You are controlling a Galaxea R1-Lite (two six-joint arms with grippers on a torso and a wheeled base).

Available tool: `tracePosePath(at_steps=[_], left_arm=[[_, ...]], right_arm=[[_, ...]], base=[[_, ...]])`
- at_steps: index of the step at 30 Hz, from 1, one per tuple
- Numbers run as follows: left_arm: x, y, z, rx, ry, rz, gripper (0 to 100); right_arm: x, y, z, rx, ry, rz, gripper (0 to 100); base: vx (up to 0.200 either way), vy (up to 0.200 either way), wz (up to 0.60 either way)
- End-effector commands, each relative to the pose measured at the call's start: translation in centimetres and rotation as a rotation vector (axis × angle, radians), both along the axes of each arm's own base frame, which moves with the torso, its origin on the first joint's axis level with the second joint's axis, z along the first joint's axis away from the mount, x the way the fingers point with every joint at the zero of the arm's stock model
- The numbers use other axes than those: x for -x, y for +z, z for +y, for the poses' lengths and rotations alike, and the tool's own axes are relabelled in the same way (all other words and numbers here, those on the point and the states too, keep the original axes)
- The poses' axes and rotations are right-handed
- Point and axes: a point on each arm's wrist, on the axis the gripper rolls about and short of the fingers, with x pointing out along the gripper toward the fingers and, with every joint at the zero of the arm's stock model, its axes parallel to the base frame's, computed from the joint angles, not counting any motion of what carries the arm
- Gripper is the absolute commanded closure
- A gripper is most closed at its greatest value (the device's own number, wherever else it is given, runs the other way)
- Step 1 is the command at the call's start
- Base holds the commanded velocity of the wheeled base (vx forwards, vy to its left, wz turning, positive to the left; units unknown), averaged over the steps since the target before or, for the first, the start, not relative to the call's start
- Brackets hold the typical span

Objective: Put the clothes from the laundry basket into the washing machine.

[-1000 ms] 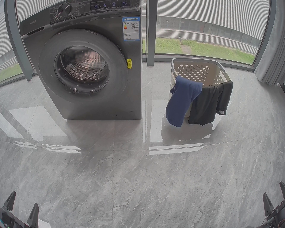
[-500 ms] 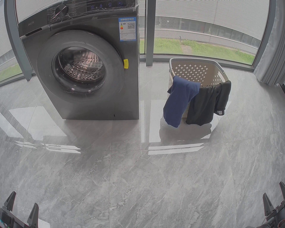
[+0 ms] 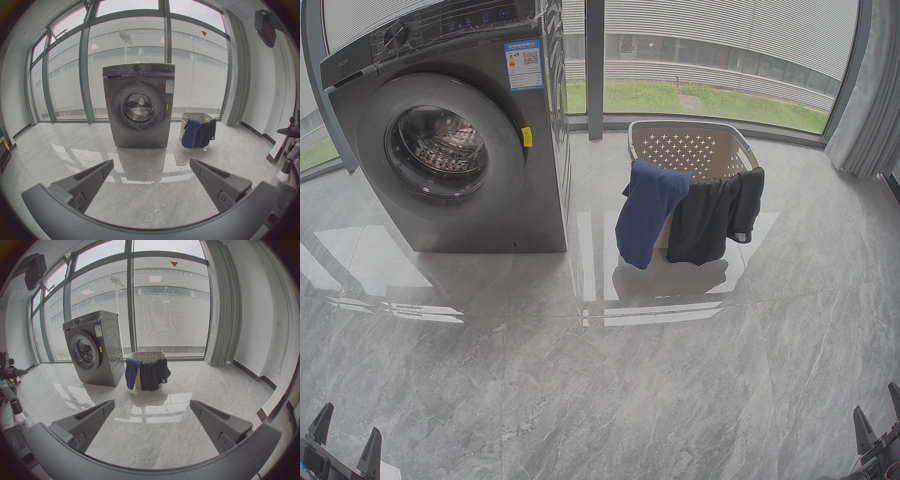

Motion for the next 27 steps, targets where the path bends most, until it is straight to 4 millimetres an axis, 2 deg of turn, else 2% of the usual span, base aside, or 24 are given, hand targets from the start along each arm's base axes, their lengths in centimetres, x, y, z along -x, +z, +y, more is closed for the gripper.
tracePosePath(at_steps=[1,19,25,27], left_arm=[[0.01,-0.53,0.00,0.002,0.000,0.000,0],[0.01,-0.53,0.00,0.000,0.000,0.000,0],[0.01,-0.53,0.00,0.003,0.002,0.000,0],[0.02,-0.49,0.01,0.003,0.003,-0.002,0]], right_arm=[[-0.01,-0.53,0.00,0.000,0.001,0.002,0],[-0.01,-0.53,0.00,0.002,0.001,0.002,0],[-0.01,-0.53,0.00,0.002,0.002,0.002,0],[-0.01,-0.53,0.00,0.002,0.002,0.002,0]], base=[[0.000,0.000,0.00],[0.200,0.000,0.00],[0.000,0.000,0.00],[0.000,-0.200,0.00]])
